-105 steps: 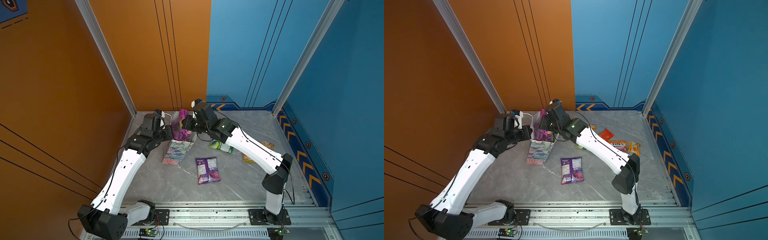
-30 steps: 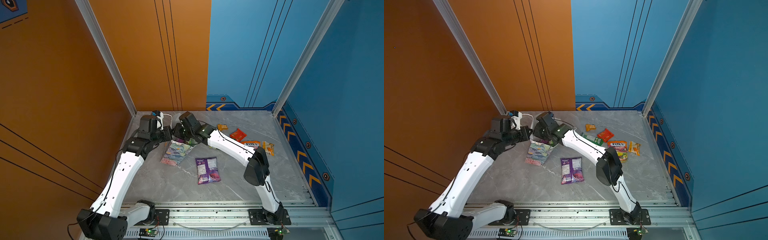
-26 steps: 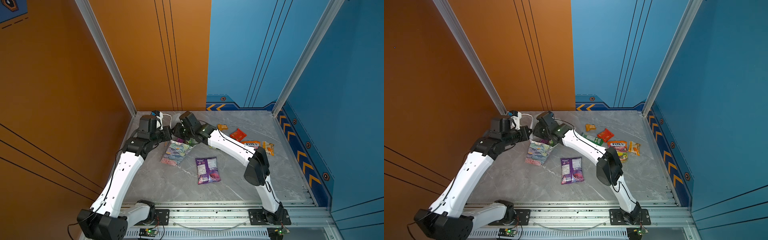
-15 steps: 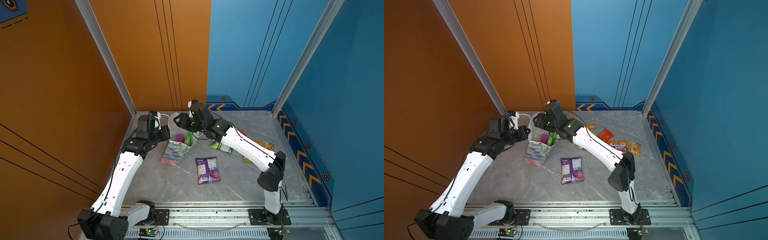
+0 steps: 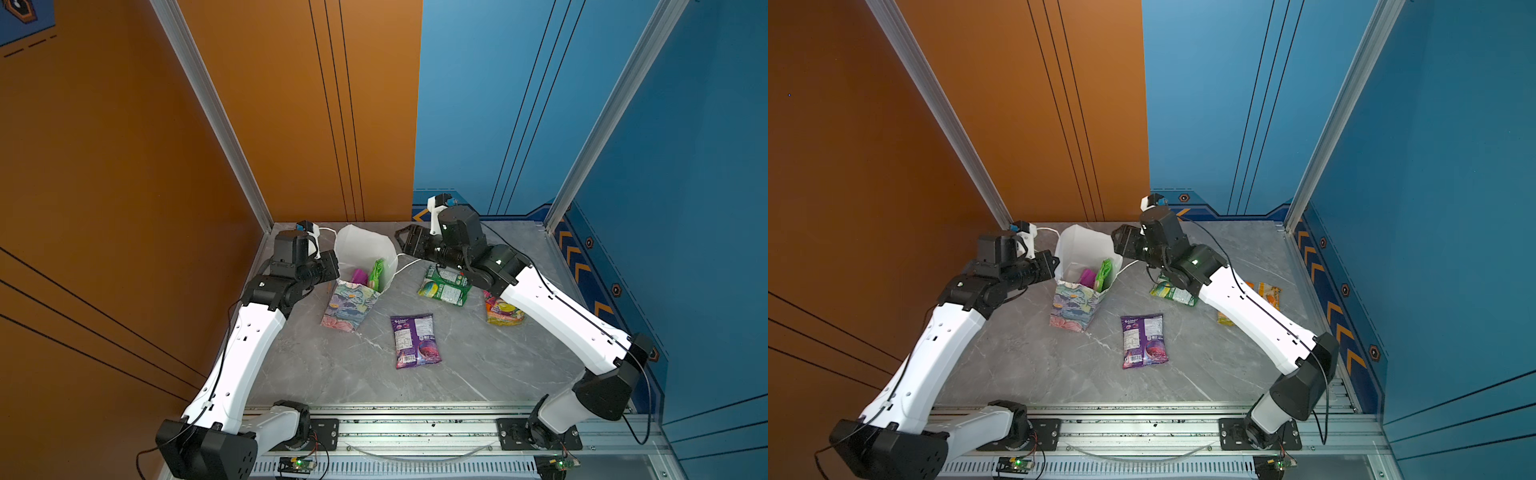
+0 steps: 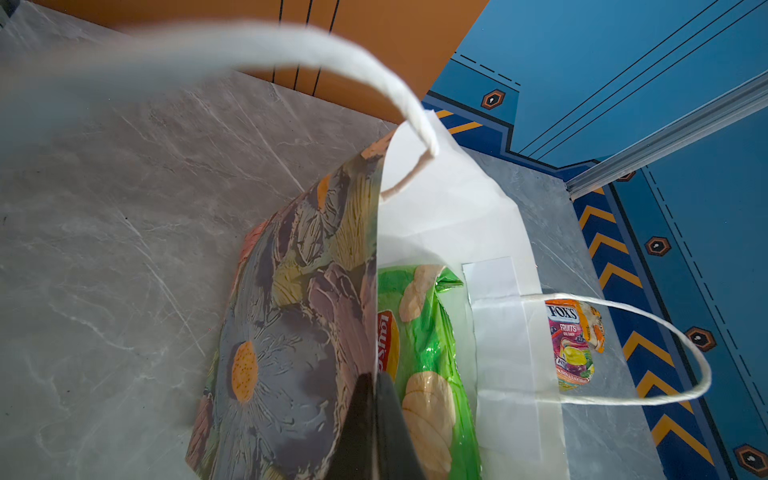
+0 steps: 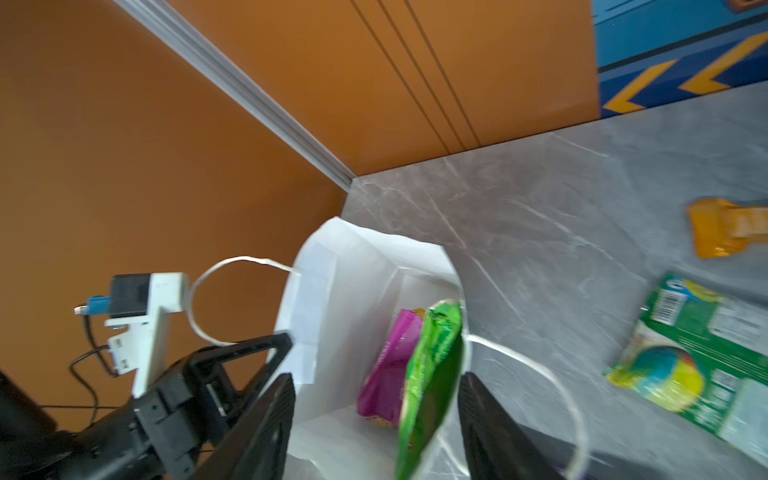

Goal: Place the snacks into the paper bag
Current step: 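Raise the right gripper out of the paper bag toward the FOX'S Fruits bag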

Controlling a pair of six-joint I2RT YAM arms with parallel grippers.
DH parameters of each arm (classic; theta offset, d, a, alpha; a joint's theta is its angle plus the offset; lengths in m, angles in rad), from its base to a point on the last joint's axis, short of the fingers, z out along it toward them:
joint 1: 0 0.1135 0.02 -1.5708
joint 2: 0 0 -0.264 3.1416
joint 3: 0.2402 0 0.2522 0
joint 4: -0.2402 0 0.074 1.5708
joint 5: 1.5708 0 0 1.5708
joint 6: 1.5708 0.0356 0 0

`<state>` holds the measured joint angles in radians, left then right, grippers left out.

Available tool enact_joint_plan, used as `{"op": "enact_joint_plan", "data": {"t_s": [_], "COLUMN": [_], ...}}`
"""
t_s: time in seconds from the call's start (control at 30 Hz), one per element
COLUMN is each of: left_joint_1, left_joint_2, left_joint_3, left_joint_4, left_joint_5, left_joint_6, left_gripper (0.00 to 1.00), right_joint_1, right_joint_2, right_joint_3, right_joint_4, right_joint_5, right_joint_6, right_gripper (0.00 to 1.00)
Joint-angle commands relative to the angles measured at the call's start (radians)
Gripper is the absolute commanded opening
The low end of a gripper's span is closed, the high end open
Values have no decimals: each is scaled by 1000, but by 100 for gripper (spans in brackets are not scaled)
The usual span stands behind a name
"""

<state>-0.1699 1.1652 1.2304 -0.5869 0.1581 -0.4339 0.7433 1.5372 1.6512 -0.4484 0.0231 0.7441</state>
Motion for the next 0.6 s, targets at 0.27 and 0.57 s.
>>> {"op": "enact_joint_plan", "data": {"t_s": [0.27,0.57], "left_joint_1": [-13,-7], "left_joint_2": [25,16], "left_joint_3": [10,-19], "left_joint_4": [-47,0], "left_joint_5": [-11,12], "left_joint_6": [34,46], "left_gripper": [0,0], "right_joint_1": [-134,-197], "right_joint_2": [-300,-389], "right_joint_3": [-370,-620], "right_joint_4": [-36,-59], "right_joint_5": [84,90], "right_joint_6": [-43,-20], "right_gripper": [78,93]}}
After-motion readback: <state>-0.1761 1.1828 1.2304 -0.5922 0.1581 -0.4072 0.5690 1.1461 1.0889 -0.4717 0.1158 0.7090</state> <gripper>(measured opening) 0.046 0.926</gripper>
